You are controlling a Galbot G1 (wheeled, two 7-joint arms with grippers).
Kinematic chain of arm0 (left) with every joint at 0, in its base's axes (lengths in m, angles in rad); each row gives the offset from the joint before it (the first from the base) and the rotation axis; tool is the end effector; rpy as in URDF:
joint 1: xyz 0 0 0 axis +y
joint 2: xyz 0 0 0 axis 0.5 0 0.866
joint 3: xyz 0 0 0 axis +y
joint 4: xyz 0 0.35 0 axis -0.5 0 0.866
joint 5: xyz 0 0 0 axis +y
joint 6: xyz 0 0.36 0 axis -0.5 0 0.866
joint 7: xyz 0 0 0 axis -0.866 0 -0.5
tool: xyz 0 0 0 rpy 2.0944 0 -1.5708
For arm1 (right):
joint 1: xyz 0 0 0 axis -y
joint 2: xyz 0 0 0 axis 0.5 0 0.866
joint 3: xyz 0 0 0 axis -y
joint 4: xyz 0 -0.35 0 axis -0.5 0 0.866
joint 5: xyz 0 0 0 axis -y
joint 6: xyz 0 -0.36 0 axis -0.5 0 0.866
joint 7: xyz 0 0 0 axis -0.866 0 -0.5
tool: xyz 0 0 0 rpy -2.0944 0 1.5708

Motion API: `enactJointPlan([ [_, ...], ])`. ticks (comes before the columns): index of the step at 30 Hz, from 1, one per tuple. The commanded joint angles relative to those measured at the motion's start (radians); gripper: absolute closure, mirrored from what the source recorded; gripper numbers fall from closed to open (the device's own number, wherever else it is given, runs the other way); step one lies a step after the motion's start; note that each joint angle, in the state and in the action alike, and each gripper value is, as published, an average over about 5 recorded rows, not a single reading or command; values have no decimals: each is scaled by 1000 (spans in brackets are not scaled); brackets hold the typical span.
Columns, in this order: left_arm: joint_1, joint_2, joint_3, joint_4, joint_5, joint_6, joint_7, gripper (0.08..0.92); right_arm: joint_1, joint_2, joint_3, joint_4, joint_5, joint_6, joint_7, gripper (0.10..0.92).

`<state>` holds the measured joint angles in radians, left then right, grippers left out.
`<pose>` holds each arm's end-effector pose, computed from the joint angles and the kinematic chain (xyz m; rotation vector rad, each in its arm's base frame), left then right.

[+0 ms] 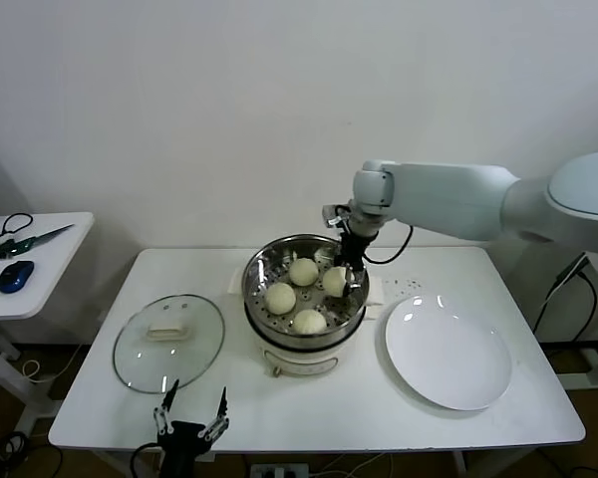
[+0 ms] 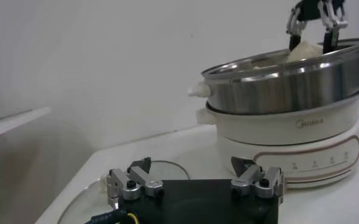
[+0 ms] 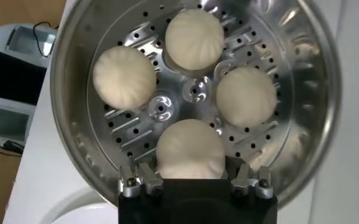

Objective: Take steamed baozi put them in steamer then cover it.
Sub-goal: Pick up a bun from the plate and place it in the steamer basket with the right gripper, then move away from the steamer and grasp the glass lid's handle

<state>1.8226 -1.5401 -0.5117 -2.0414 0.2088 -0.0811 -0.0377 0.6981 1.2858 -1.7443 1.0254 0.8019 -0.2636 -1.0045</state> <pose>0.0984 0.0019 -0.3580 -0.0454 -2.9068 -0.3317 0.6069 0.0755 -0.0936 1.4340 -1.2546 1.3269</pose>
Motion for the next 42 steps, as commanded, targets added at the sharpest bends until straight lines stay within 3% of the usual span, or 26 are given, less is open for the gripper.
enactJointPlan([
  [1,-2,0,-5,4,3,0,2,177,-60,27,9,-16,-35,-5,9,303],
  [11,4,-1,-4,0,8,-1,3,177,-43,9,27,5,-38,-8,11,209],
  [19,8,1,-4,-2,11,-2,3,177,30,-55,63,43,-34,9,-26,202],
  [25,19,5,-12,-3,14,-6,5,177,81,-167,134,60,-7,106,-21,203],
  [32,8,4,-45,-16,2,6,13,177,9,-374,226,139,88,365,349,203],
  [42,-11,14,-106,-53,-32,35,25,177,-475,-641,740,292,67,449,678,203],
])
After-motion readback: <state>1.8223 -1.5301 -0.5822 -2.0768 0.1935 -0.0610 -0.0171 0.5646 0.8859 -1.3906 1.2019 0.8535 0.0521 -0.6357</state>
